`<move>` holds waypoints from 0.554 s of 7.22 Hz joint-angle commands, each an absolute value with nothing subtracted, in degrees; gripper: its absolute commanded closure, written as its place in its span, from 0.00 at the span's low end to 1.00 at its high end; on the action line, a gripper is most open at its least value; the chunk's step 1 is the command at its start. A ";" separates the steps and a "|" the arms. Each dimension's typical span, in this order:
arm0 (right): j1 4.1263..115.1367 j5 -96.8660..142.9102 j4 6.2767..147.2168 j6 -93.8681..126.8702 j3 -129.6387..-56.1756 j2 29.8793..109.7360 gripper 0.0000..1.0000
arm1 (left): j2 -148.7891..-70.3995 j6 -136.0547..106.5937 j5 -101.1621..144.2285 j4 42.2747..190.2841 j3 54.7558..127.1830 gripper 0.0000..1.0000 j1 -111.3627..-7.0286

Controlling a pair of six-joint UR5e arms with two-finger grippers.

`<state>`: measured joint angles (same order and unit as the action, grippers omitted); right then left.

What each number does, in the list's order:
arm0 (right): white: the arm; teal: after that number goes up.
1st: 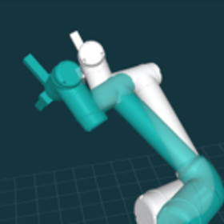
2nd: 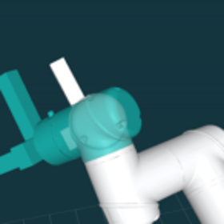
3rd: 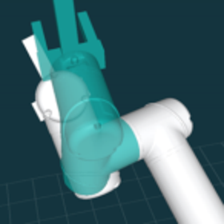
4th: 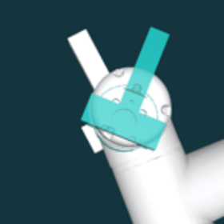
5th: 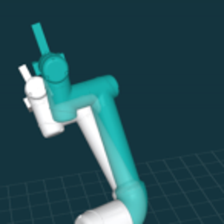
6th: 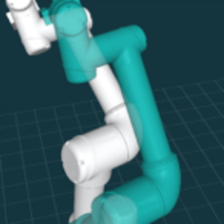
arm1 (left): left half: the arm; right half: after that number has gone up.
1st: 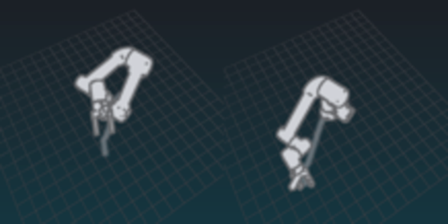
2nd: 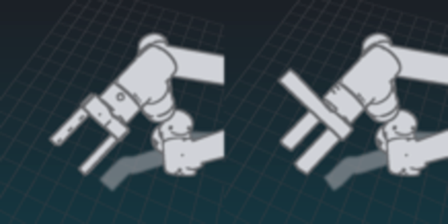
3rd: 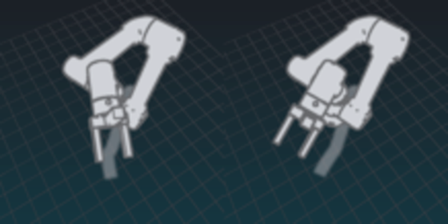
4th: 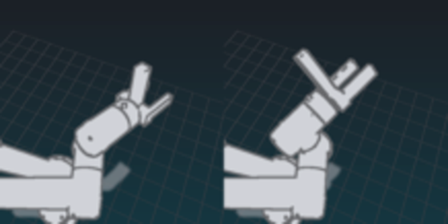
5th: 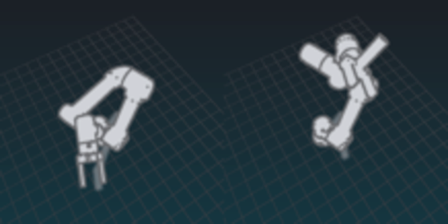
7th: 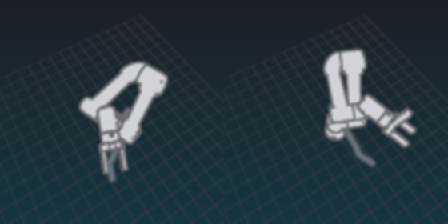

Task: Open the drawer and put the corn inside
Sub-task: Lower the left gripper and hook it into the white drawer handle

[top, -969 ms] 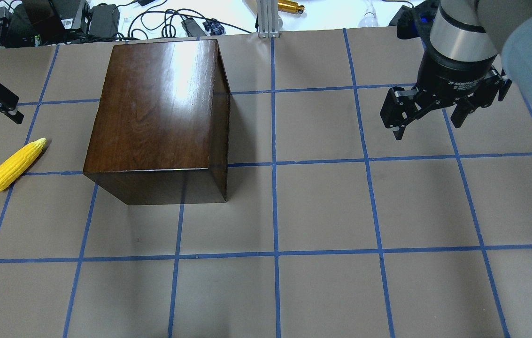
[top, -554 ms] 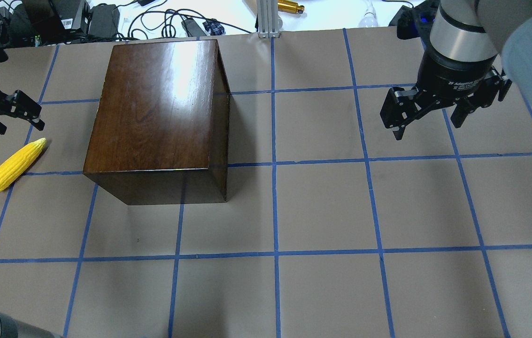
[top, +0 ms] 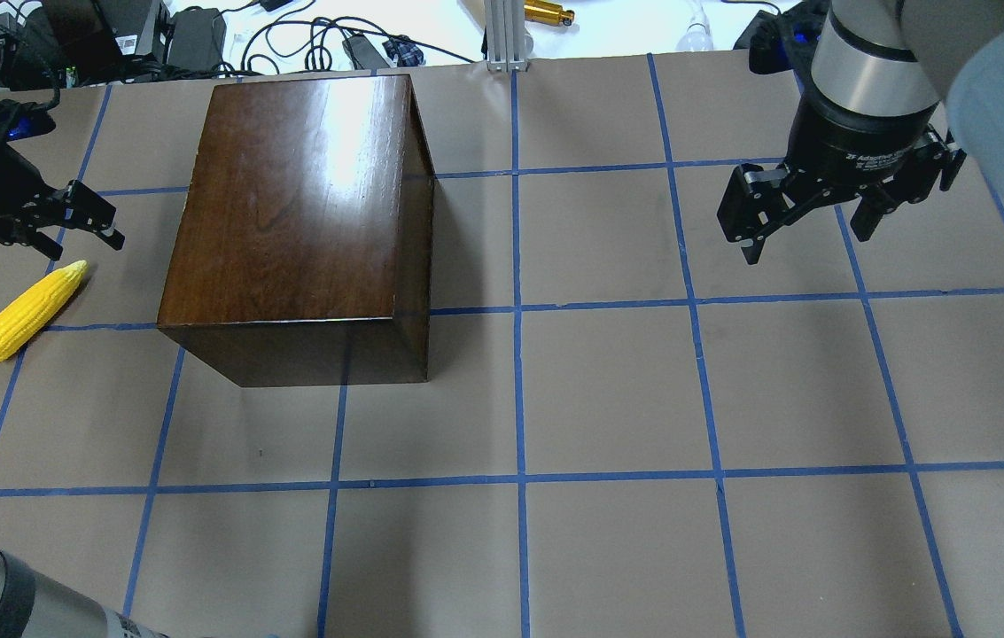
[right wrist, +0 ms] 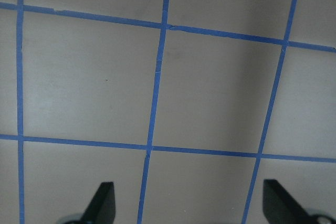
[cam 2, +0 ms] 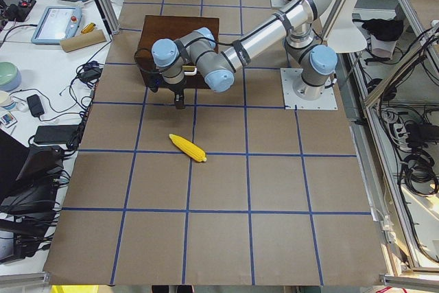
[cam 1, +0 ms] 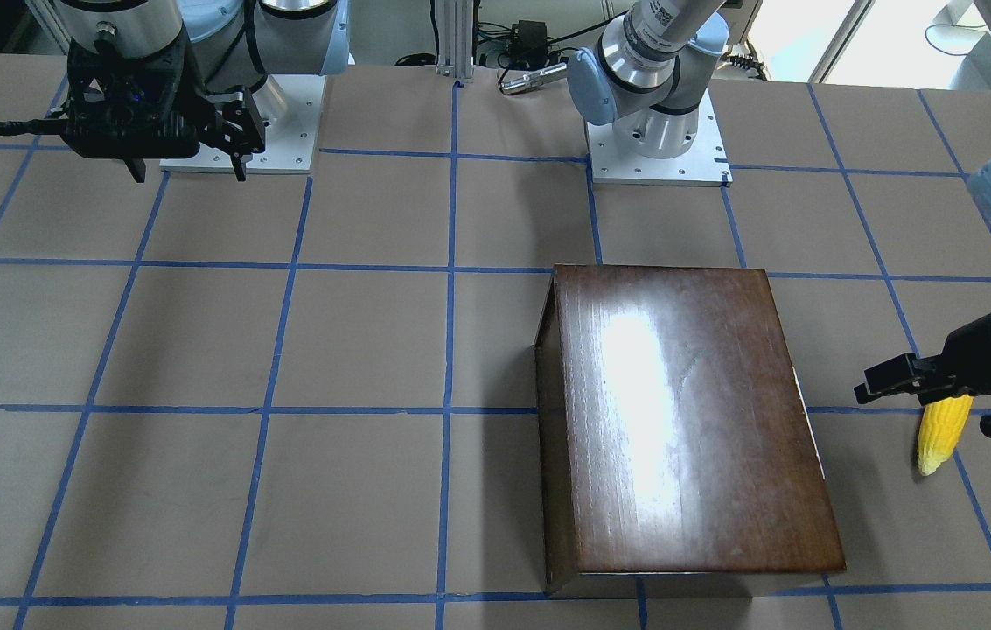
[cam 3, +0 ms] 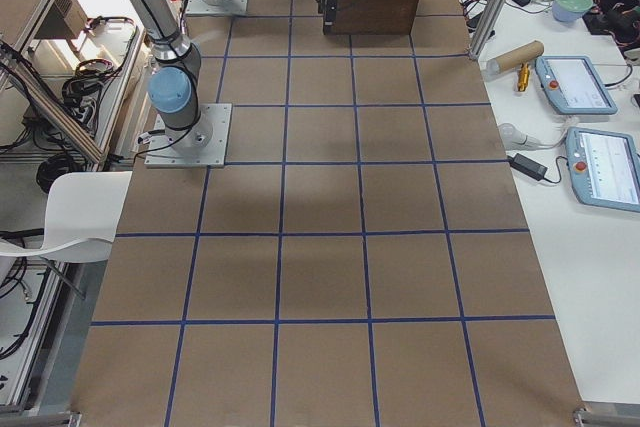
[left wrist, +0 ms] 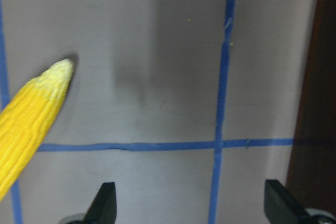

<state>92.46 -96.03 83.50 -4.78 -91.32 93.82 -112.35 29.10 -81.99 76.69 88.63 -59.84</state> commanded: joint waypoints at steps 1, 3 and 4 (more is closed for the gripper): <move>92.46 -95.98 83.50 -4.83 -91.32 93.78 0.00 | -112.24 30.93 -71.76 78.74 88.59 0.00 -60.29; 92.46 -96.06 83.50 -4.75 -91.32 93.87 0.00 | -112.50 31.81 -69.79 80.07 88.42 0.00 -61.25; 92.46 -95.98 83.50 -4.75 -91.32 93.78 0.00 | -112.76 31.99 -69.70 80.07 88.50 0.00 -61.52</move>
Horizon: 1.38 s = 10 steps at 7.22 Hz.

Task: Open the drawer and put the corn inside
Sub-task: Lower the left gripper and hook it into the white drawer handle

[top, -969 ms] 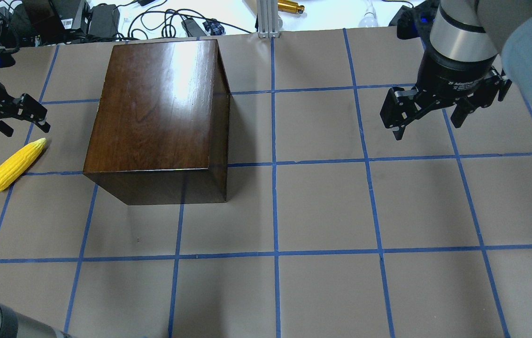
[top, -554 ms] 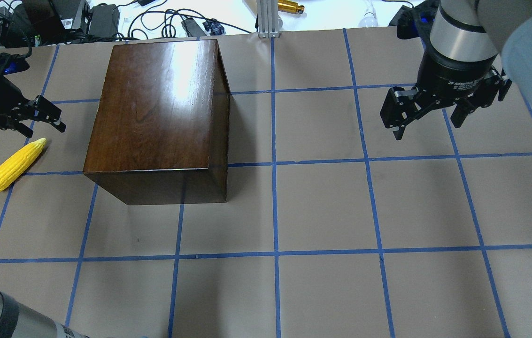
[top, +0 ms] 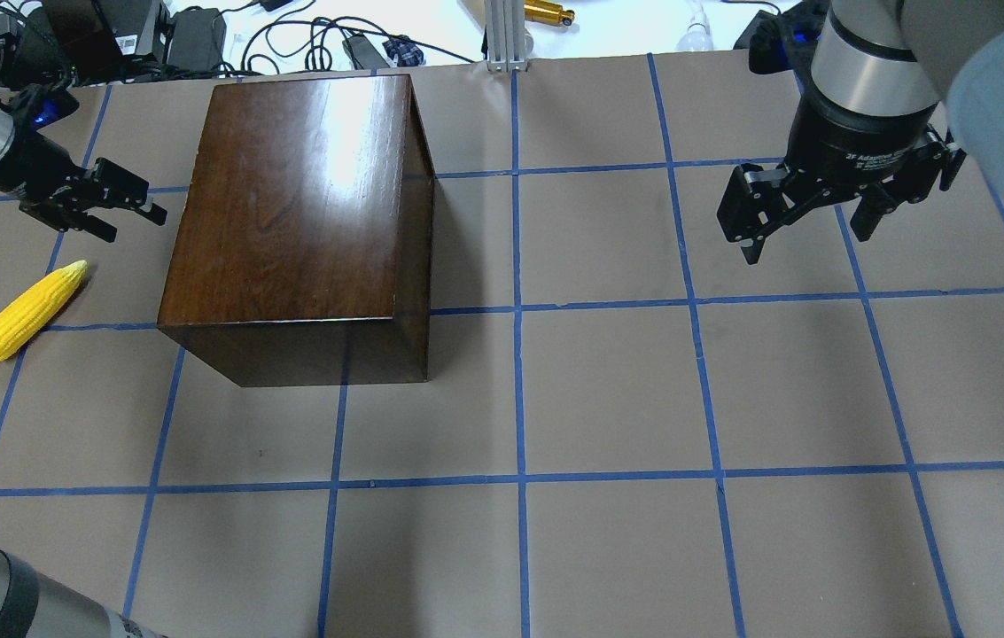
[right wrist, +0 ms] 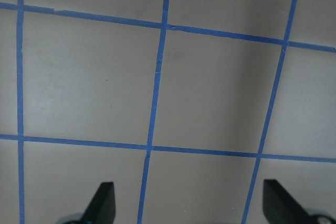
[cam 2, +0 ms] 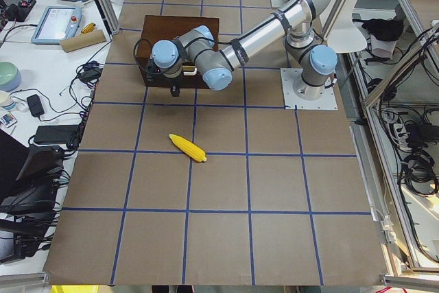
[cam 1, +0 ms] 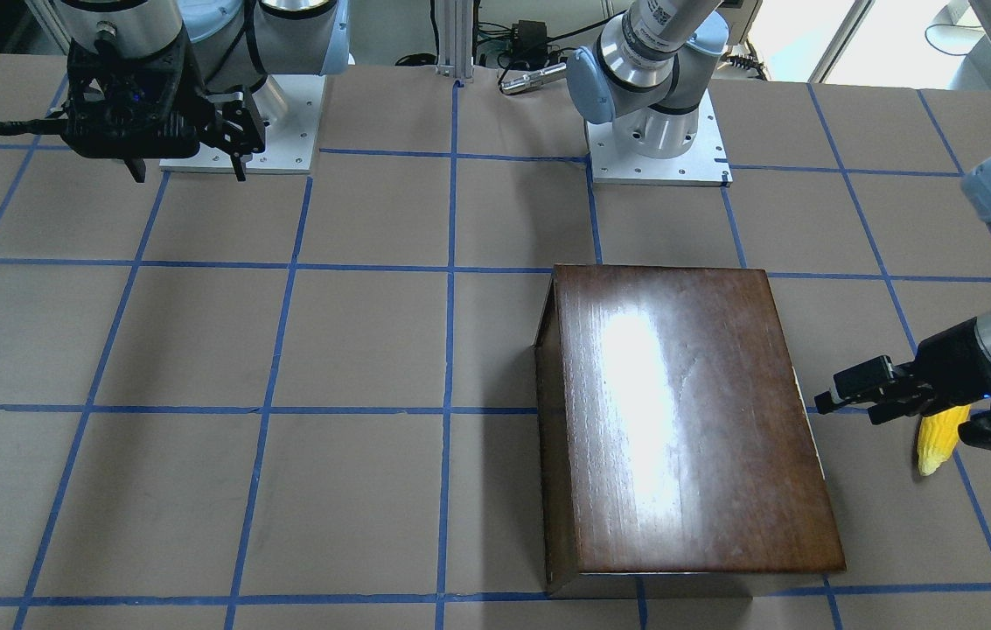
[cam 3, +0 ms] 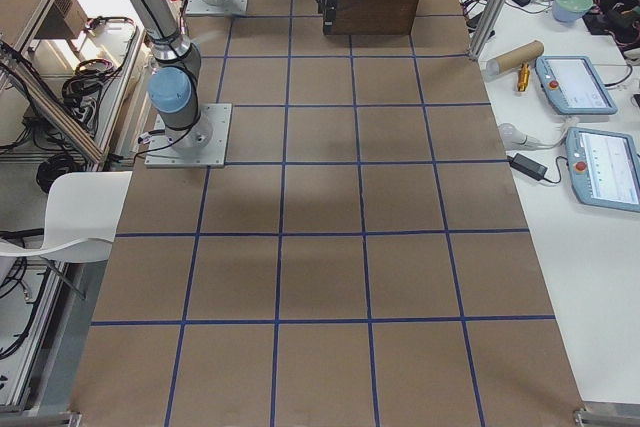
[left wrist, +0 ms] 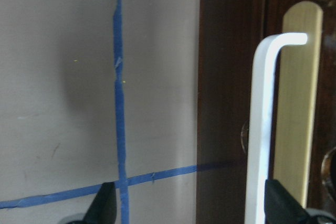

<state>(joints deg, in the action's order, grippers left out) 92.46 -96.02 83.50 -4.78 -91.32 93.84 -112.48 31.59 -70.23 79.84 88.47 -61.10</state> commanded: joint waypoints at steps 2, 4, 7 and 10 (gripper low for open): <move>92.46 -96.06 83.50 -4.75 -91.32 93.78 0.00 | -113.03 31.82 -69.87 80.07 88.51 0.00 -63.10; 92.46 -95.98 83.50 -4.75 -91.32 93.78 0.00 | -113.99 31.82 -69.96 79.81 88.42 0.00 -63.11; 92.46 -96.06 83.50 -4.83 -91.32 93.78 0.00 | -116.01 31.64 -70.05 79.45 88.33 0.00 -63.11; 92.46 -96.06 83.50 -4.83 -91.32 93.87 0.00 | -116.72 31.47 -69.87 79.63 88.33 0.00 -63.02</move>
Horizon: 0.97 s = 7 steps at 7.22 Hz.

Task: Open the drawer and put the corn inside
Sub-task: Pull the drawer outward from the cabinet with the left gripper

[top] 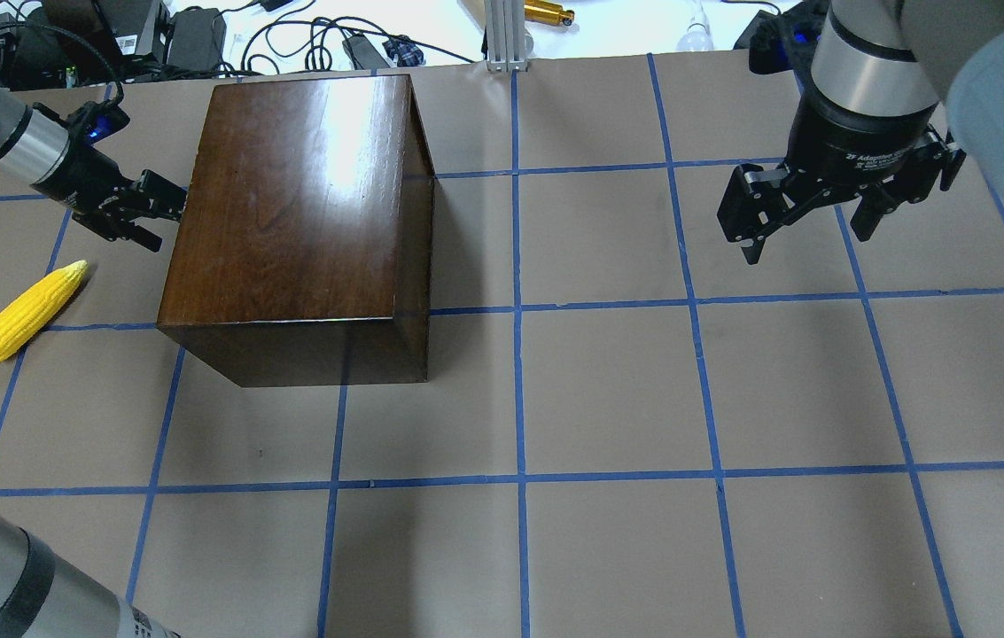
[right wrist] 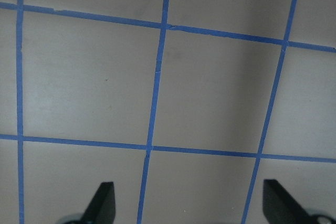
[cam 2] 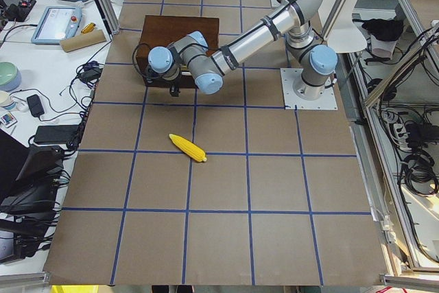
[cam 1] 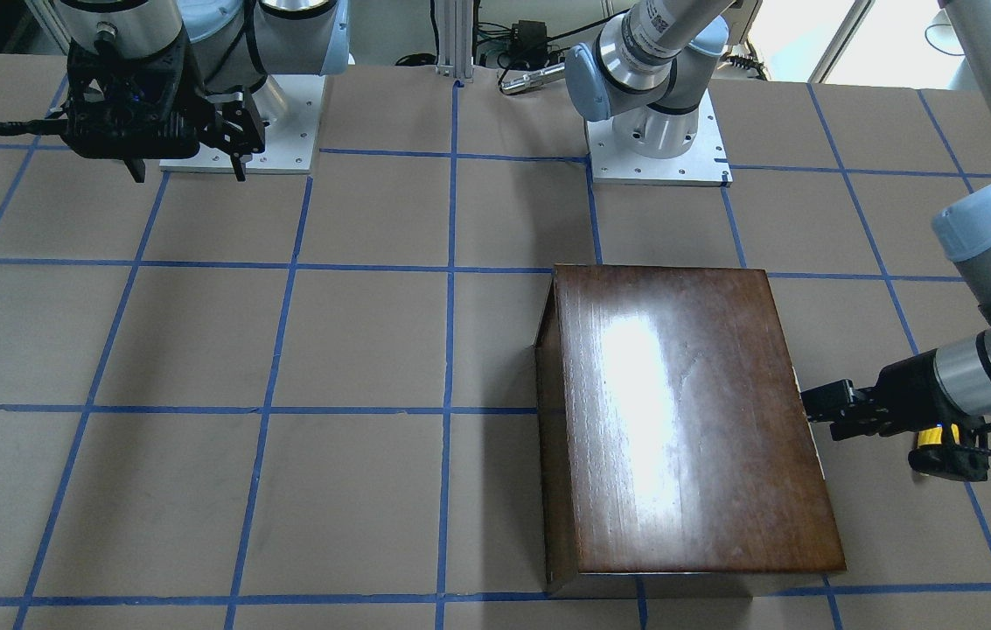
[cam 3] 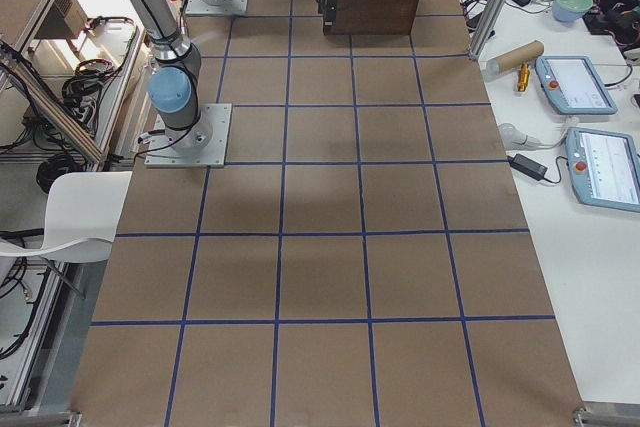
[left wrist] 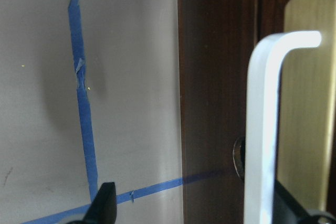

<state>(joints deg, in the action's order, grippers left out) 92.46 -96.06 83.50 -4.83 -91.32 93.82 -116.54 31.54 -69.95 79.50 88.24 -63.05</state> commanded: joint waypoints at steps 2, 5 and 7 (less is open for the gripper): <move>92.46 -96.06 83.50 -4.83 -91.32 93.78 0.00 | -116.98 31.55 -69.96 79.89 88.15 0.00 -62.67; 92.46 -96.06 83.50 -4.75 -91.32 93.78 0.00 | -117.07 31.73 -70.22 79.81 87.98 0.00 -62.14; 92.46 -96.06 83.50 -4.75 -91.32 93.87 0.00 | -117.07 31.64 -70.31 80.07 87.98 0.00 -59.43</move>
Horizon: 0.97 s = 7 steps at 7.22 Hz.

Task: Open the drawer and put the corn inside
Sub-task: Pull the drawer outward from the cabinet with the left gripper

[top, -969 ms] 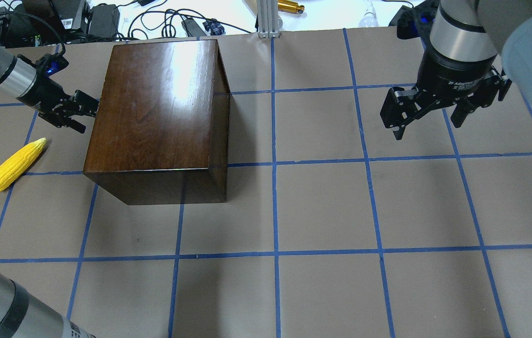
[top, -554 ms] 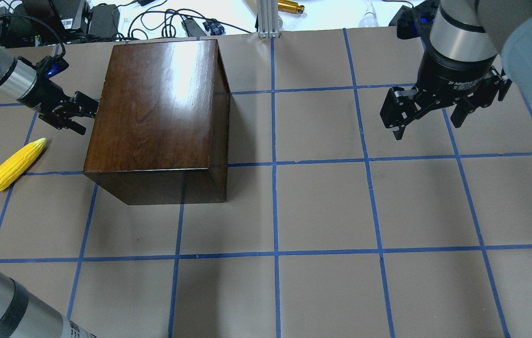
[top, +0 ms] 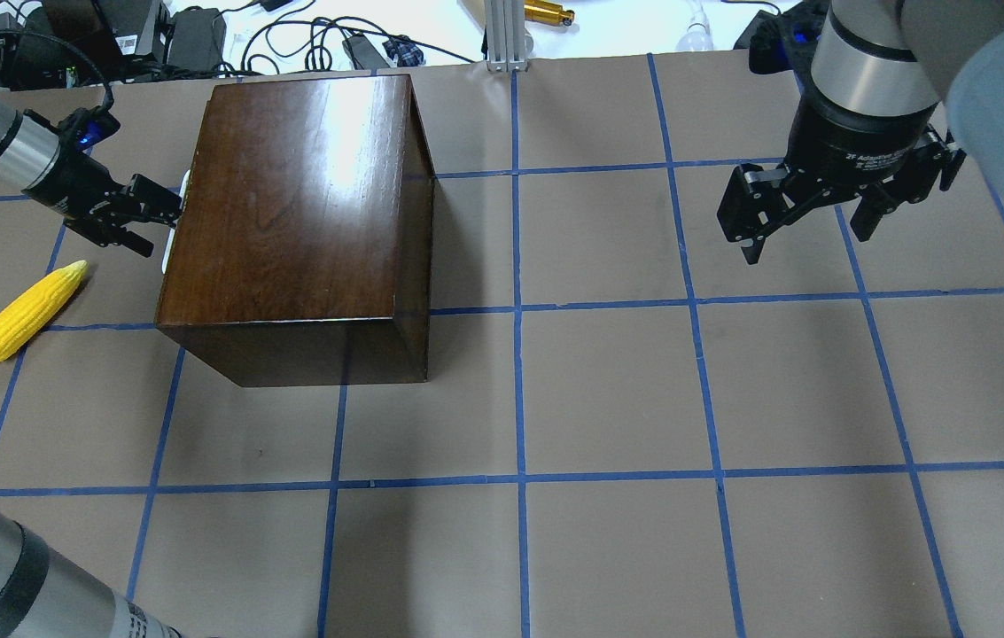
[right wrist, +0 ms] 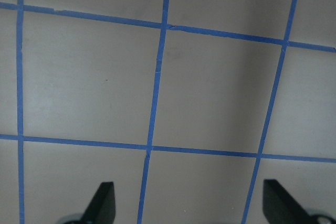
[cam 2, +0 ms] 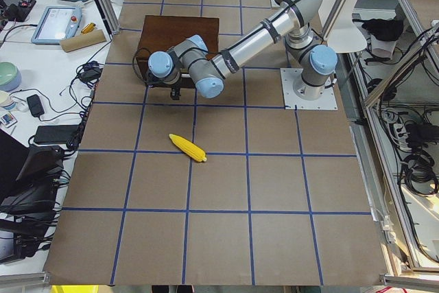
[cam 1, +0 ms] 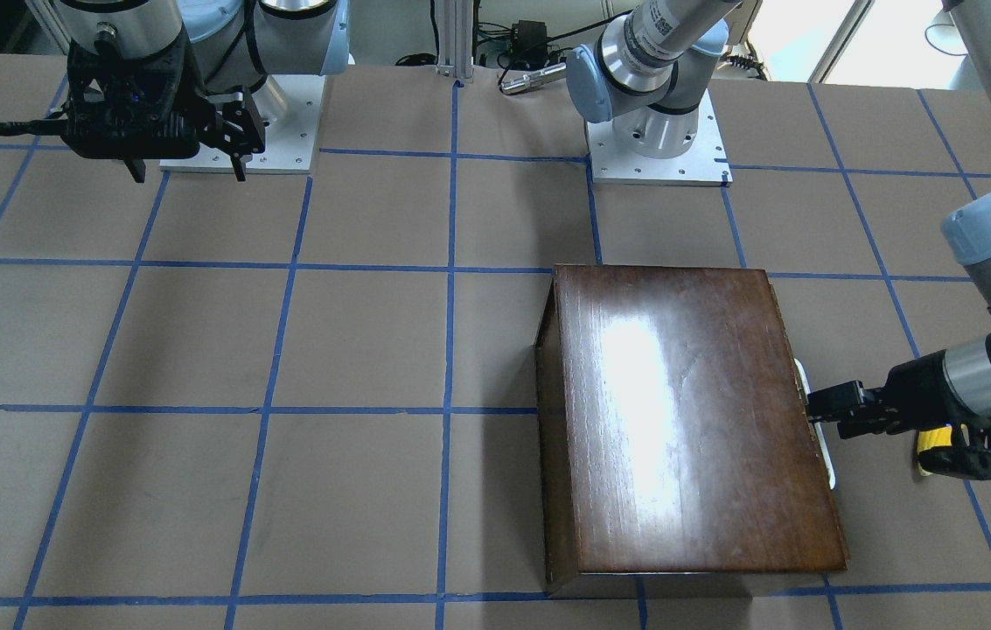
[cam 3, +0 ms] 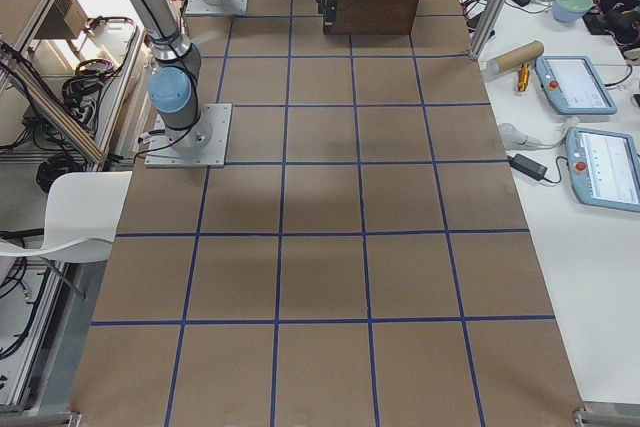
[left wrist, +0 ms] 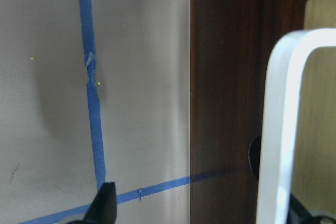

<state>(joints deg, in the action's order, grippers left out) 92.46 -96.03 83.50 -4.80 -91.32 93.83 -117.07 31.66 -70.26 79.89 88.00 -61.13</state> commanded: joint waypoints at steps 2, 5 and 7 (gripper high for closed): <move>92.46 -96.06 83.50 -4.83 -91.32 93.87 0.00 | -116.98 31.64 -70.57 80.07 87.98 0.00 -58.62; 92.46 -96.06 83.50 -4.75 -91.32 93.78 0.00 | -116.98 31.73 -71.10 80.07 87.89 0.00 -56.61; 92.46 -96.06 83.50 -4.75 -91.32 93.78 0.00 | -116.89 31.73 -71.54 79.98 87.89 0.00 -55.47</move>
<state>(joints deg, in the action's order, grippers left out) 92.46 -96.06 83.50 -4.75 -91.32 93.79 -116.92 31.72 -71.22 80.01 87.89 -56.36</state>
